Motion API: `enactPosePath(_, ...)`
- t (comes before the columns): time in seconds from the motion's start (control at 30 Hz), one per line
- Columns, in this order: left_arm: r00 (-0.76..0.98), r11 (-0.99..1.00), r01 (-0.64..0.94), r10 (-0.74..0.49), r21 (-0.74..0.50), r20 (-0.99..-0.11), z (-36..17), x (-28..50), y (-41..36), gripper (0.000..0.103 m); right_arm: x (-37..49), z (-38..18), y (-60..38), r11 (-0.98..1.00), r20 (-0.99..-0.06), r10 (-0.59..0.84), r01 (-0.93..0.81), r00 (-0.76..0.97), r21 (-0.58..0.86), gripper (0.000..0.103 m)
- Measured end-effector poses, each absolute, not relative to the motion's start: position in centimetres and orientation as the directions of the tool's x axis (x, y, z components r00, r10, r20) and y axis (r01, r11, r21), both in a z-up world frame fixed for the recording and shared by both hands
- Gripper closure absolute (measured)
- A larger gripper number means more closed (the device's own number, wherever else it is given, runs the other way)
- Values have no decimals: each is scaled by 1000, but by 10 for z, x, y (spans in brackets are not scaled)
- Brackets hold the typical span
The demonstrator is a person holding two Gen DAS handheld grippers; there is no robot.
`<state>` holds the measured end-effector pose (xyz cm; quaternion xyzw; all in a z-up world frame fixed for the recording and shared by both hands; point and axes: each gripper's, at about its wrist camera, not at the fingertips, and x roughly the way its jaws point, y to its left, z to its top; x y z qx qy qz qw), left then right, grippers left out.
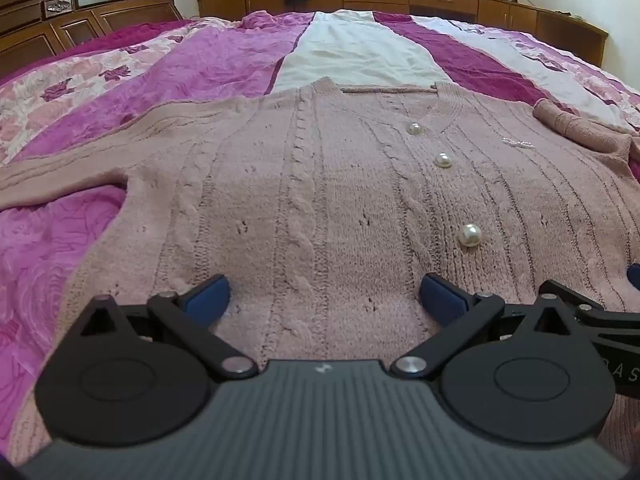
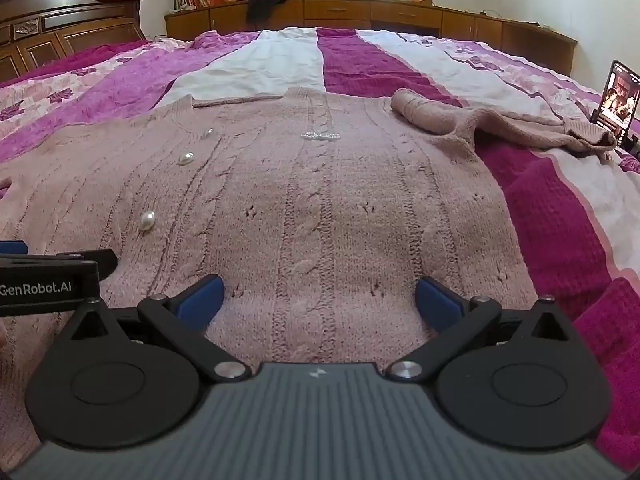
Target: Fold small clothes
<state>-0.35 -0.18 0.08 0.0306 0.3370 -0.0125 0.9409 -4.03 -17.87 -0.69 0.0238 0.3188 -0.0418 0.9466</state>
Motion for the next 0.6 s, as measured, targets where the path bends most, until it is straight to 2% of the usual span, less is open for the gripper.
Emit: enactPosePath(0.6,779,998,44,-3,51,-627,-1,0,-1,0,-41,-7,-178,995,-601,-66,94,796,14,0)
